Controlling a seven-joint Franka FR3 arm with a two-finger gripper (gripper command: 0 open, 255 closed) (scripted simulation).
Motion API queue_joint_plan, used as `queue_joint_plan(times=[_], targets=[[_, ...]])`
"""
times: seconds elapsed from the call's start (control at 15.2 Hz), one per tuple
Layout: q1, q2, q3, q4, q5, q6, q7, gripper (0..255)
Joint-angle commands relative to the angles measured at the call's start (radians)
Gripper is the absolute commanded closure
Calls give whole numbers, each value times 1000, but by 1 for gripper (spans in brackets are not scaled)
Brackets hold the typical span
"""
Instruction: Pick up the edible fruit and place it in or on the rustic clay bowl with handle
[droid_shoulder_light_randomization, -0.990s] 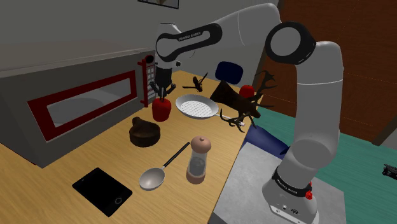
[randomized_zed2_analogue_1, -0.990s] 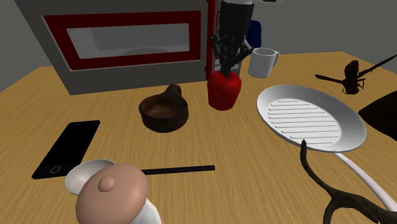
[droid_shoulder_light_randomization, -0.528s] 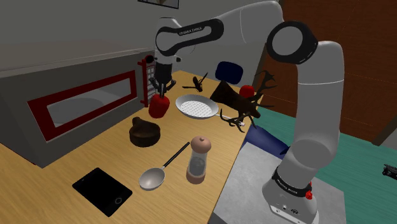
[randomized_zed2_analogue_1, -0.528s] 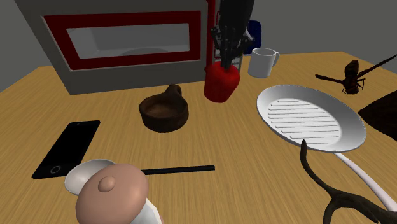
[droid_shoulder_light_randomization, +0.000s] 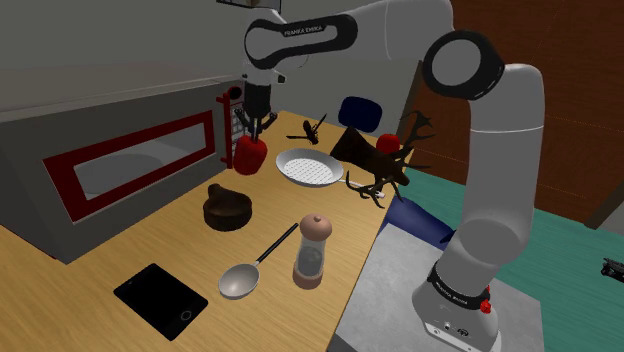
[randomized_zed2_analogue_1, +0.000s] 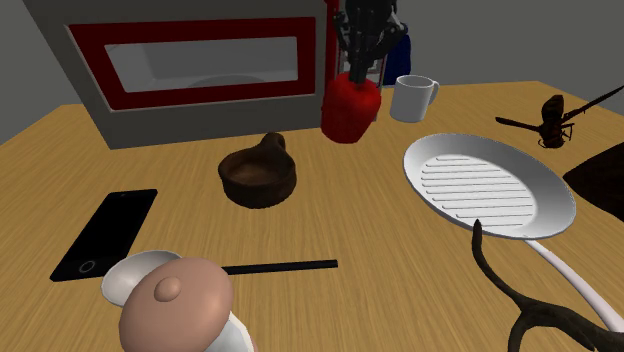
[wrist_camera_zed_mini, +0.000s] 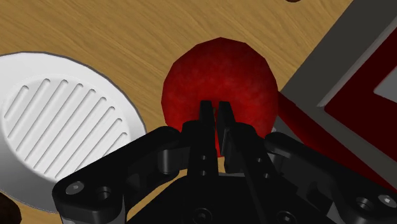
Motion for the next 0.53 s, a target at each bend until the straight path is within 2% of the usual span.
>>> queue_joint_plan(times=[0.0, 0.46], targets=[[1, 0, 0, 25, 0, -26, 1, 255], [5, 2, 2, 122, 0, -120, 4, 255]])
